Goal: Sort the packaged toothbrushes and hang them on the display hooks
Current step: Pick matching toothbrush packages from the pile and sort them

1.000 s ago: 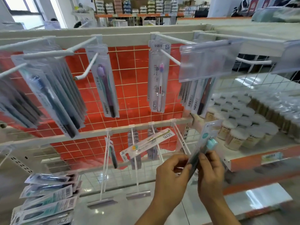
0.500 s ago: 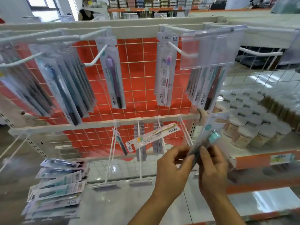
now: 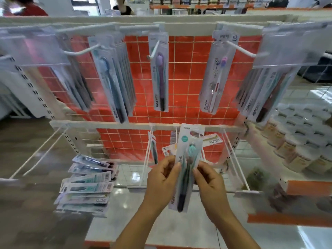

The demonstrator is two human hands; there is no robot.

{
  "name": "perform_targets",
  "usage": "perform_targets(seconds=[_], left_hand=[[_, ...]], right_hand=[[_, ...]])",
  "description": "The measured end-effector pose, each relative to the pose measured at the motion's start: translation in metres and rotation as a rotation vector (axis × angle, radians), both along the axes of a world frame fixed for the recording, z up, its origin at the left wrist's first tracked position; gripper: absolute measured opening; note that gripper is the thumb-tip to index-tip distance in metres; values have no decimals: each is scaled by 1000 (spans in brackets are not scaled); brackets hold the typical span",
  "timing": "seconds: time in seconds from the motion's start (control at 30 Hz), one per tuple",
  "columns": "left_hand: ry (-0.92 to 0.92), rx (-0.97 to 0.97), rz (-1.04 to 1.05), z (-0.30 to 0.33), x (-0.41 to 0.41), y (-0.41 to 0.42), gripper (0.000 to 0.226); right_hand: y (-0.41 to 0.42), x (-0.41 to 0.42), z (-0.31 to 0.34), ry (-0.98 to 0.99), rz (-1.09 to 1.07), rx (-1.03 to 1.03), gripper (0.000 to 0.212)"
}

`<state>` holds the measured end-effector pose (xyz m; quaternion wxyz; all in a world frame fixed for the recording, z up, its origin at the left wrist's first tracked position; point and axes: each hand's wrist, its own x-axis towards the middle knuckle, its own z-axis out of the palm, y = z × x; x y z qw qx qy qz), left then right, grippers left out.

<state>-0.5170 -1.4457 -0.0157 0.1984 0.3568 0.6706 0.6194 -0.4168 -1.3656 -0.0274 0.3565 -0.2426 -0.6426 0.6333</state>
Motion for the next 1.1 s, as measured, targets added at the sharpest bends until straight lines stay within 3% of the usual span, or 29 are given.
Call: perform_targets(seconds=[0.17, 0.33, 0.53, 0.77, 1.1], left_hand=[[-1, -60, 30, -14, -15, -21, 9], [-29, -76, 29, -23, -23, -32, 20], [-15, -72, -26, -27, -32, -49, 17], [131, -124, -82, -33, -54, -81, 14], [127, -112, -40, -77, -45, -99, 20]], right_hand=[[-15, -11, -9, -47, 36, 56, 23], [-23, -18, -14, -111, 30, 115, 20], [-40, -25, -16, -147, -95, 151, 17], [-83, -39, -26, -127, -199, 118, 16], [-114, -44, -75, -167, -253, 152, 14]])
